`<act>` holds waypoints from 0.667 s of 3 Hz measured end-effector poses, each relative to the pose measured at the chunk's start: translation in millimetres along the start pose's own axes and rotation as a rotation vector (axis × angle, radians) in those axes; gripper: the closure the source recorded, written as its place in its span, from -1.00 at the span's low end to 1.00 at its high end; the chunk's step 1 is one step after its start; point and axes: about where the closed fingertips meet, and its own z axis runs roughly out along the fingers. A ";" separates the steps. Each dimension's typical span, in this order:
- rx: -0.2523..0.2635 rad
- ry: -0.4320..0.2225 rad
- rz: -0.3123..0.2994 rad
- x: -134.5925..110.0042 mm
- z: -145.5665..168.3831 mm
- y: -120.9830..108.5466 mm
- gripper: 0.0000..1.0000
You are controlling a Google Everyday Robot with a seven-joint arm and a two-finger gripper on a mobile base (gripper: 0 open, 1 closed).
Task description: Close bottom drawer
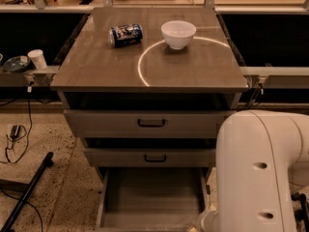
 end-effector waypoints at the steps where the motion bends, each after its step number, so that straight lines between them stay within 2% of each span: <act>1: 0.037 -0.002 0.027 14.5 -17.0 6.0 -1.00; 2: 0.037 -0.001 0.028 14.7 -17.0 6.0 -1.00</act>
Offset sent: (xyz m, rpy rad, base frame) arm -0.0273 -0.0130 0.0153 -0.0244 -0.0245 -0.0571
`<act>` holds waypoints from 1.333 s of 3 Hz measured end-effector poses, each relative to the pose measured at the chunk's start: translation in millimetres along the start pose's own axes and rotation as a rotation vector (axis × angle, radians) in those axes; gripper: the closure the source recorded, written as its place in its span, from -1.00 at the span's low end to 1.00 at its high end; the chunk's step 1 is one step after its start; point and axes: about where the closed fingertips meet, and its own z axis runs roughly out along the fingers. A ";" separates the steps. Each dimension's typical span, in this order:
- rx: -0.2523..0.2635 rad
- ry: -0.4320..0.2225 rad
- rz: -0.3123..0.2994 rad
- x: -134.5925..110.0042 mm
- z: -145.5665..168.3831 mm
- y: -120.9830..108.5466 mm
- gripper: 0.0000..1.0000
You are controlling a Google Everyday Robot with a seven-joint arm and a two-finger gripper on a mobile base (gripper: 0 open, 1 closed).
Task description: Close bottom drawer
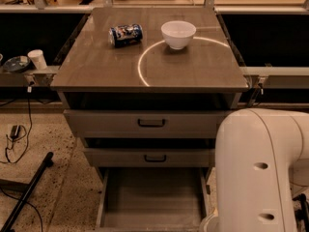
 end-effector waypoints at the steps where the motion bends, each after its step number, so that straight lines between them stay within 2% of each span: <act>1: 0.002 0.008 0.026 12.1 -2.4 3.4 -1.00; 2: 0.015 0.041 0.065 31.9 -5.5 5.7 -1.00; 3: 0.023 0.080 0.074 50.2 -6.4 9.6 -1.00; 4: 0.066 0.156 0.031 55.2 0.1 15.5 -1.00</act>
Offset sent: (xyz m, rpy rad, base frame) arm -0.0437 -0.0258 -0.0106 -0.0343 0.0621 -0.1071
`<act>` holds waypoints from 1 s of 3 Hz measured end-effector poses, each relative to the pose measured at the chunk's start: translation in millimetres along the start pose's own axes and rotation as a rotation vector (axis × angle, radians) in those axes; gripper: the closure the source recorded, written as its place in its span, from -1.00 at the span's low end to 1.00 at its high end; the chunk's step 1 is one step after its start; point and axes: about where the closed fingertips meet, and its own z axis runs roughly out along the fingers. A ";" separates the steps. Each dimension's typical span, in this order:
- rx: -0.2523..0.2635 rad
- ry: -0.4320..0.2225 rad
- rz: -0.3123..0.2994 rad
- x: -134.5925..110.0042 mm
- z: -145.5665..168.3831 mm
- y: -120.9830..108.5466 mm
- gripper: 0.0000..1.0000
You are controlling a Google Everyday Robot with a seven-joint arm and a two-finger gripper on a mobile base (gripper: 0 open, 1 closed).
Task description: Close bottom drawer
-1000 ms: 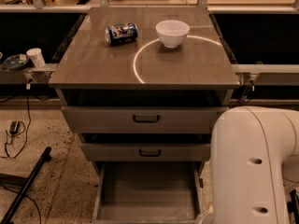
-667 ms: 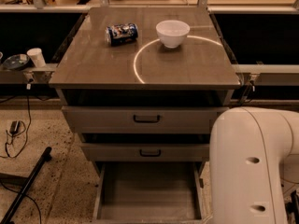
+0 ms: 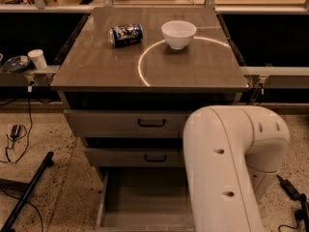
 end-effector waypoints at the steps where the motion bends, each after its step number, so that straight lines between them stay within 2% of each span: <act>1: 0.024 0.047 0.041 4.3 10.0 -1.5 -1.00; 2: 0.023 0.048 0.042 4.6 10.6 -1.2 -1.00; 3: -0.020 0.019 0.050 3.4 10.2 -2.7 -1.00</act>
Offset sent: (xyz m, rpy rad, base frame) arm 0.0002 -0.0028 -0.0102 -0.0363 0.0270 -0.0481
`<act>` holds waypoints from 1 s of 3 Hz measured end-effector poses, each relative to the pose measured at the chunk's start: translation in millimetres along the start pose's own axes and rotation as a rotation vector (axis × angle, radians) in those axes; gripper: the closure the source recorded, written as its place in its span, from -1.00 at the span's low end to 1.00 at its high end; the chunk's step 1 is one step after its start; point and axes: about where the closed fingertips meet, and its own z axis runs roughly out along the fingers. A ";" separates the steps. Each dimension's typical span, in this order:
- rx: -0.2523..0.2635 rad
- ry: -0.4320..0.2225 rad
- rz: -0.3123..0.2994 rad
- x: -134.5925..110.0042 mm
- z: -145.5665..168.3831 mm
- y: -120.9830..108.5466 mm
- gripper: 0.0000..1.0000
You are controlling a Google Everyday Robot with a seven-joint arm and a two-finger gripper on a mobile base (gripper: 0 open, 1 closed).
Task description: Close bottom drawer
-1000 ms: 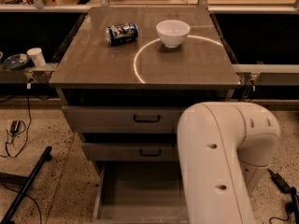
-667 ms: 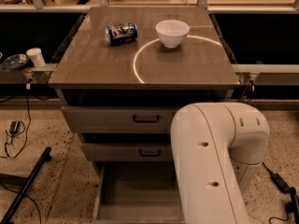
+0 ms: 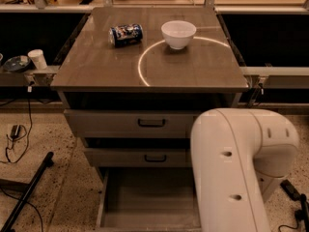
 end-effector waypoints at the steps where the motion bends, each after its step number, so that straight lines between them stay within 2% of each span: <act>1: -0.029 -0.018 0.002 -0.3 -0.6 -1.0 -1.00; 3: -0.019 -0.014 -0.003 1.5 3.0 0.9 -1.00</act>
Offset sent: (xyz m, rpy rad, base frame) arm 0.0007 -0.0007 0.0007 0.0335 0.0009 0.0053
